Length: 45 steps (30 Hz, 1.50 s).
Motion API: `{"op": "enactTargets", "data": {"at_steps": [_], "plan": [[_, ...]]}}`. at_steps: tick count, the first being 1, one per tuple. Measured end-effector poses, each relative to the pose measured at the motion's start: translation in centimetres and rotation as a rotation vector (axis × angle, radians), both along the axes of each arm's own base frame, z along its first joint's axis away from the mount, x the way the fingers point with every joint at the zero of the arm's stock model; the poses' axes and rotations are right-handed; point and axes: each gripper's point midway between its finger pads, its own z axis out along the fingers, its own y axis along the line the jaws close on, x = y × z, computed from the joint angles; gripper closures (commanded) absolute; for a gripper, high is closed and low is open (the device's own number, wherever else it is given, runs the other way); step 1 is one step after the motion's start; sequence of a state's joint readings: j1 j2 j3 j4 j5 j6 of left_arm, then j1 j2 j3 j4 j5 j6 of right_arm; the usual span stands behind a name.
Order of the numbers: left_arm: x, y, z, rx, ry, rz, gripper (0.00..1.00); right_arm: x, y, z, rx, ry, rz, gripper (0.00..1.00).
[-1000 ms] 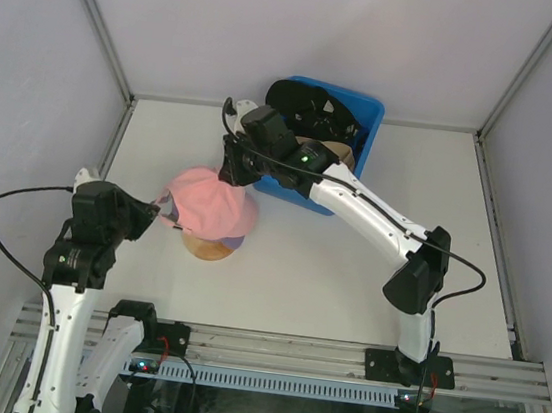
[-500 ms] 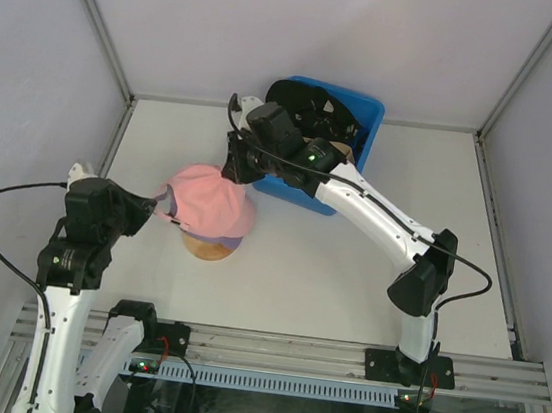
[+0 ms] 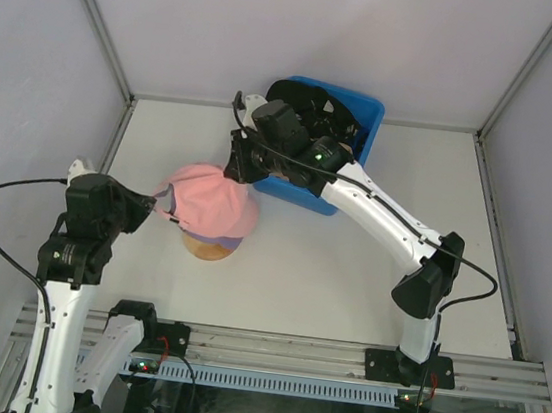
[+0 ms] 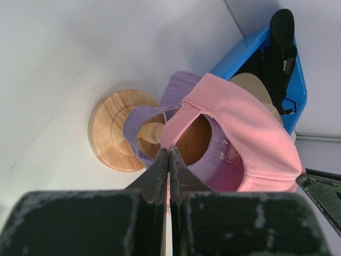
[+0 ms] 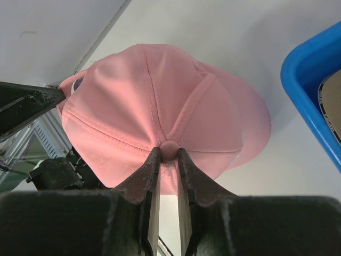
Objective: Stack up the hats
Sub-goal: Stack the hat on the hat.
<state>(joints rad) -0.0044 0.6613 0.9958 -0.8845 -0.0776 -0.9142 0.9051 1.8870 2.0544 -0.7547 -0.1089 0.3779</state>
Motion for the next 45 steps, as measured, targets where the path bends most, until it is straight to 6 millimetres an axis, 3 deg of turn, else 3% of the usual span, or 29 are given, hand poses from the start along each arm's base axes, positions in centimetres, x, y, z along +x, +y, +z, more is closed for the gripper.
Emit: {"op": "enactTargets", "data": {"at_steps": [11,21,31,45], "plan": [[0.2,1.4,-1.3,0.082,0.044,0.029,1.0,0.0,0.8,-1.5,-0.017,0.038,0.021,1.0],[1.0,2.5,-2.2,0.145,0.089,0.058,1.0,-0.2,1.0,-1.8,-0.023,0.058,0.031,1.0],[2.0,3.1,-1.4,0.165,0.046,0.088,0.99,-0.7,1.2,-2.4,-0.032,0.087,0.037,1.0],[3.2,3.5,-1.2,0.173,-0.003,0.116,0.95,-1.1,1.4,-3.9,-0.046,0.124,0.049,0.89]]}}
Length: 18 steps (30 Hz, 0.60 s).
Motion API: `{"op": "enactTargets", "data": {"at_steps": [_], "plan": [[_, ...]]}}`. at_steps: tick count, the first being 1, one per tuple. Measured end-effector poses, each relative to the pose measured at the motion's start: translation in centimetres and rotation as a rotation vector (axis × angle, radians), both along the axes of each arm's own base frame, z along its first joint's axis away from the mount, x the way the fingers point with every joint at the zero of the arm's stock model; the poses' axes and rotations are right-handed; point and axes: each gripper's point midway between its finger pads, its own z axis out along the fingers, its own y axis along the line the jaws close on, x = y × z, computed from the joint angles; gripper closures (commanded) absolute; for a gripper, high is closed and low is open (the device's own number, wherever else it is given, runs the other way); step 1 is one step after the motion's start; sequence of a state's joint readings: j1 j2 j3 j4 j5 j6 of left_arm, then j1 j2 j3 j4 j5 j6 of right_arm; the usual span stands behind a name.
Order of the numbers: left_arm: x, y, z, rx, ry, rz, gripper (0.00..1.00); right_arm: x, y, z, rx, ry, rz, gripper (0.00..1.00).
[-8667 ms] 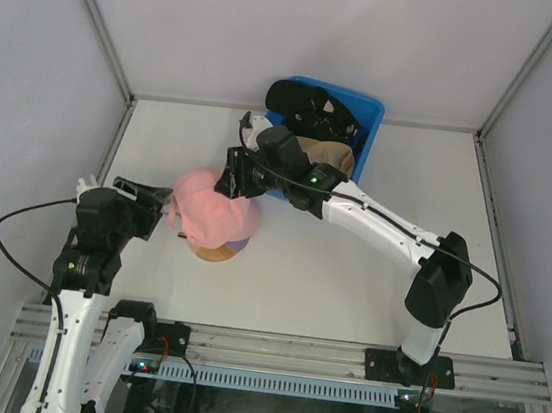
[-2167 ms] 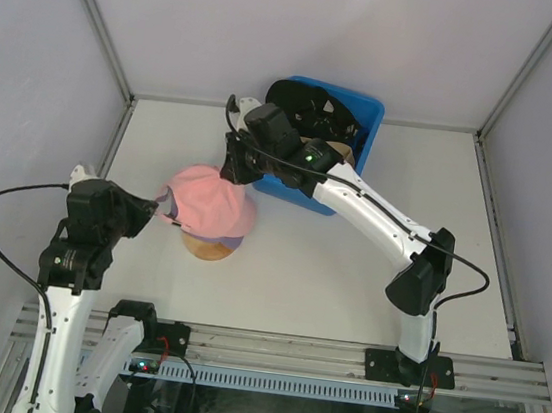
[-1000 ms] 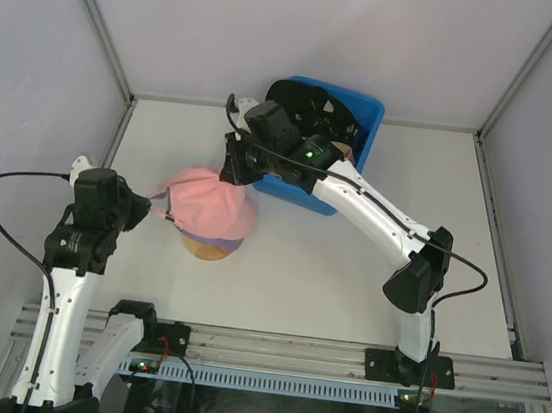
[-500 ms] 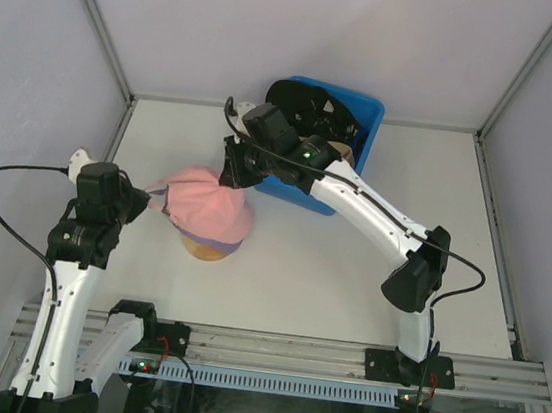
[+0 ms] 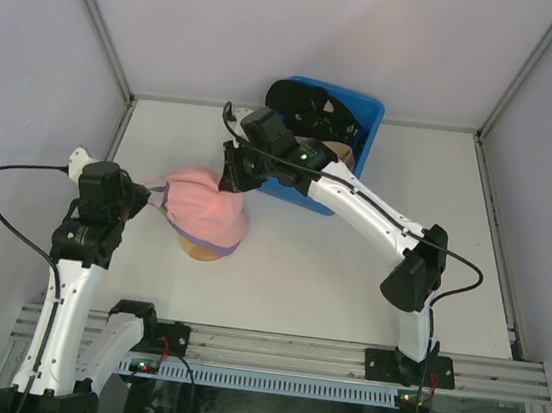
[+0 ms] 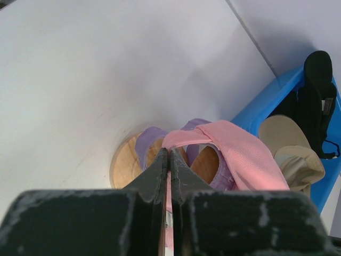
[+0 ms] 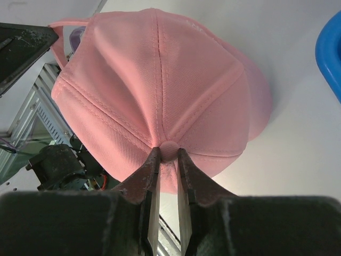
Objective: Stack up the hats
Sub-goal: Stack the hat on the hat.
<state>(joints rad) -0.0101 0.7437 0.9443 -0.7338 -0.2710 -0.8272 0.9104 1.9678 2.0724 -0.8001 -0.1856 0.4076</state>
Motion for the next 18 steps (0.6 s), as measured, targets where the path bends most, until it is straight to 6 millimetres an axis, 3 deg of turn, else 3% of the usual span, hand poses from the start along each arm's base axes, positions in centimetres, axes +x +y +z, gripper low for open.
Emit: {"op": "enactTargets", "data": {"at_steps": [5,12,18], "plan": [[0.3,0.3,0.1,0.008,-0.011,0.013,0.92,0.0,0.2,-0.1,0.004,0.006,0.001,0.82],[0.4,0.7,-1.8,0.024,0.028,0.035,0.79,0.2,0.8,-1.3,-0.005,0.027,0.001,0.67],[0.8,1.1,-2.7,0.035,0.043,0.053,0.76,0.2,0.8,-2.0,-0.023,0.044,-0.001,0.65]]}}
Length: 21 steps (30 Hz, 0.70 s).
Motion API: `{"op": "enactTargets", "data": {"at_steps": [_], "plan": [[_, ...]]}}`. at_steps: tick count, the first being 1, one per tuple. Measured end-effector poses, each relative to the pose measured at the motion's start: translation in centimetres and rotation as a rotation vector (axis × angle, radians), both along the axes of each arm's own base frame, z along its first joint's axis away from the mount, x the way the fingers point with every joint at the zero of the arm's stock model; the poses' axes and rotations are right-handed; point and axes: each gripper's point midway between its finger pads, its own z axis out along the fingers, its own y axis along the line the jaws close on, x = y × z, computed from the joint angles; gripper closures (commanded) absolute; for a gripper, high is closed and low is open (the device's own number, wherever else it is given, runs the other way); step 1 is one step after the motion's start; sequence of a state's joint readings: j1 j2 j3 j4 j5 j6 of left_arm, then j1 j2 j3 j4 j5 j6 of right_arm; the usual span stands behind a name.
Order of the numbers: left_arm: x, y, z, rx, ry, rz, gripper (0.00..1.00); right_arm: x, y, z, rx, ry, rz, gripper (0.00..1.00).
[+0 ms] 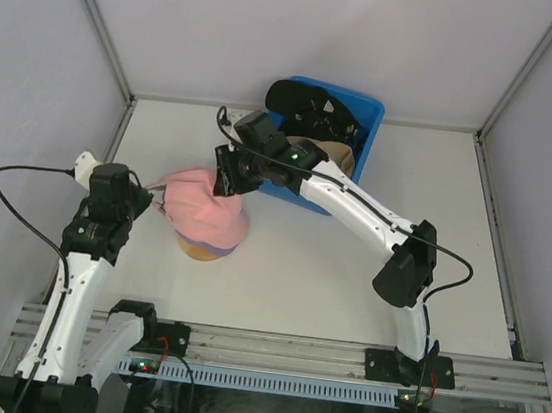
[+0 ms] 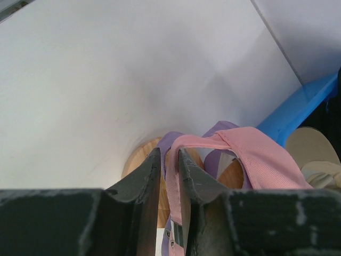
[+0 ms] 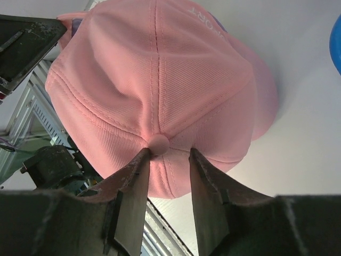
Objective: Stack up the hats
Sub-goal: Stack the hat on the hat.
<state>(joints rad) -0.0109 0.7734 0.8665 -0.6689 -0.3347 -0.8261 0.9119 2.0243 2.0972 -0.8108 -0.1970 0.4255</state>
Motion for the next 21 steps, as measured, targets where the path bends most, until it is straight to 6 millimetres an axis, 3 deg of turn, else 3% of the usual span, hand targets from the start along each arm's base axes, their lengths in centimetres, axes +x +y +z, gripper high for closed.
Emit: {"op": "enactTargets", "data": {"at_steps": [21], "plan": [[1.1,1.0,-1.7,0.025,0.032,0.032,0.52,0.6,-1.0,-0.1,-0.028,0.009,-0.027,0.63]]}}
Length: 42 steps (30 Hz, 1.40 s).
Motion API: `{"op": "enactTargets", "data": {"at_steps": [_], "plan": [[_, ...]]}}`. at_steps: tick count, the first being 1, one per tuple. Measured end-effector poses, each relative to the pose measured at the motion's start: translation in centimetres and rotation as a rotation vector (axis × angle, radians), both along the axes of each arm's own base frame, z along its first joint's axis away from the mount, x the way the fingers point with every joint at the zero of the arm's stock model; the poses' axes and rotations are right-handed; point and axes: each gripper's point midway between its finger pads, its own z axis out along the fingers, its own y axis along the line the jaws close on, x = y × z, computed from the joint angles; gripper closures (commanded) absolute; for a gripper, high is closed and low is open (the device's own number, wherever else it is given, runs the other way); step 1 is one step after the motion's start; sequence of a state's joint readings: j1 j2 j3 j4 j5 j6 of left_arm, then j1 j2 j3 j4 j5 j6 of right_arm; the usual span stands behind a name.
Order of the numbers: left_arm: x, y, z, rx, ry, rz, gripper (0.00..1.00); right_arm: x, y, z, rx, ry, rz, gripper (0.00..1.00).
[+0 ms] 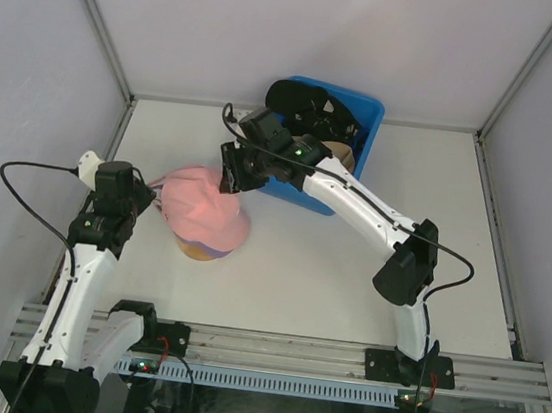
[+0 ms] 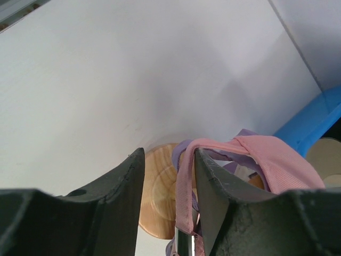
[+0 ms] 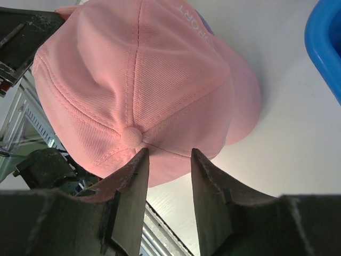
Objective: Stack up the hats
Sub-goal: Stack the hat on the hat.
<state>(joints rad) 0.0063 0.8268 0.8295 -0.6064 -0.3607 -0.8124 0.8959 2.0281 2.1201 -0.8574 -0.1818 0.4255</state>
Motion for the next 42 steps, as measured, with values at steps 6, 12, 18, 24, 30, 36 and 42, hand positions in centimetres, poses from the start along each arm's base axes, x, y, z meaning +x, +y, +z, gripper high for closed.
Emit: {"op": "enactTargets", "data": {"at_steps": [6,12,18,24,30,36,42], "plan": [[0.0,0.1,-0.3,0.003,0.011,-0.001,0.51,0.1,0.0,0.0,0.001,-0.002,-0.002,0.63],[0.0,0.0,-0.3,0.006,0.011,-0.008,0.51,0.2,0.4,0.8,0.013,-0.031,-0.009,0.63],[0.1,0.0,-0.5,0.006,0.019,-0.009,0.5,0.4,1.1,1.3,0.034,-0.061,-0.011,0.63],[0.1,0.0,-0.6,0.007,0.021,-0.01,0.5,-0.2,2.2,2.6,0.066,-0.085,0.01,0.63],[0.2,0.0,-1.2,0.012,0.037,-0.013,0.5,-1.2,4.1,2.1,0.07,-0.088,0.047,0.63],[0.0,0.0,-2.4,0.006,0.058,-0.017,0.49,-1.1,5.4,1.4,0.083,-0.099,0.057,0.63],[-0.2,0.2,-2.7,0.003,0.066,-0.014,0.49,-1.1,5.7,1.3,0.084,-0.113,0.052,0.63]]}}
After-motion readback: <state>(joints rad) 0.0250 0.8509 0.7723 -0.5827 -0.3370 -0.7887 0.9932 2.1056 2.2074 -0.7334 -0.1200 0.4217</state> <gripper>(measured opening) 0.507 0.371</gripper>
